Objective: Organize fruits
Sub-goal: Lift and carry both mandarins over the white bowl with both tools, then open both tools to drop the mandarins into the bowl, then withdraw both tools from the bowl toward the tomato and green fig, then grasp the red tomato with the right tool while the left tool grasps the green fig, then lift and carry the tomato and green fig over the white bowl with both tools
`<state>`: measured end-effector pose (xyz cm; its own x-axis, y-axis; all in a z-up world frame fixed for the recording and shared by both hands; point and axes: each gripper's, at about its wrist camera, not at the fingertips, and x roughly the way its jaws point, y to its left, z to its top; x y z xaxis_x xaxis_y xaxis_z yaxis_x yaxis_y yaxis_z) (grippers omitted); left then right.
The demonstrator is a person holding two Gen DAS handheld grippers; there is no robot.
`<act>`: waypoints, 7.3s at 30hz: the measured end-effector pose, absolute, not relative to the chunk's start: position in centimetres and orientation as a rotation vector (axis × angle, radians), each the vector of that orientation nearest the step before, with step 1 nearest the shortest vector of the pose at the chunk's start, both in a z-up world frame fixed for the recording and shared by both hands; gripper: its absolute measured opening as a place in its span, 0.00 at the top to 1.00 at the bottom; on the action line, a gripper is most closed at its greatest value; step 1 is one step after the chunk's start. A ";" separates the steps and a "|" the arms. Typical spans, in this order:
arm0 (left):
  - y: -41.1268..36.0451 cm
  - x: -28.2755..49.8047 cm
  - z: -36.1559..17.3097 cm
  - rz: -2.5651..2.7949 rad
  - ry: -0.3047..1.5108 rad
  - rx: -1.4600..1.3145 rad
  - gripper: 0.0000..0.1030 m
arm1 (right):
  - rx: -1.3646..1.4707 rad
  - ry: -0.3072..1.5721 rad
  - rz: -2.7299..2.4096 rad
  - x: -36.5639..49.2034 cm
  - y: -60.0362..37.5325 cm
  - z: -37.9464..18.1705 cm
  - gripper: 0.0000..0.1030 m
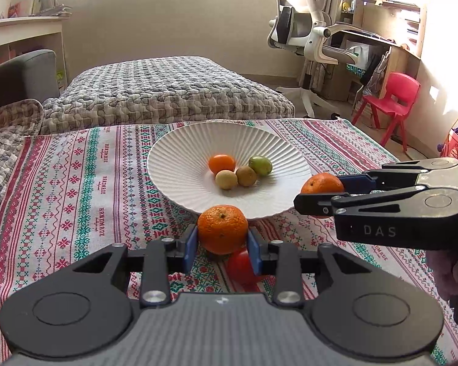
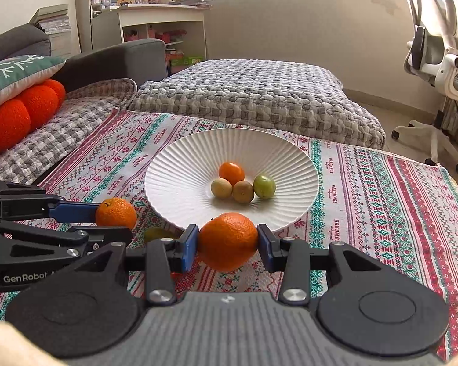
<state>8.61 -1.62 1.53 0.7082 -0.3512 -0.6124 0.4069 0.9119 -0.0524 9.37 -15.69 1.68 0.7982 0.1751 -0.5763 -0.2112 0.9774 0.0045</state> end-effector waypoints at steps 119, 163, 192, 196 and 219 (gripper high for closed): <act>4.8 5.6 -3.9 -0.271 0.763 0.112 0.06 | -0.064 0.680 0.188 6.3 -15.4 -3.8 0.00; 3.1 6.5 -3.0 -0.382 0.705 0.130 0.22 | -0.154 0.624 0.275 8.1 -10.7 -3.0 0.66; -2.6 9.8 -3.5 -0.417 0.668 0.094 0.49 | -0.105 0.630 0.180 8.4 -16.0 -3.1 0.66; -3.1 10.0 -3.6 -0.417 0.664 0.105 0.55 | -0.103 0.631 0.178 8.5 -16.3 -3.1 0.66; -3.0 9.6 -3.1 -0.445 0.670 0.118 0.75 | -0.096 0.629 0.172 8.5 -17.2 -2.9 0.66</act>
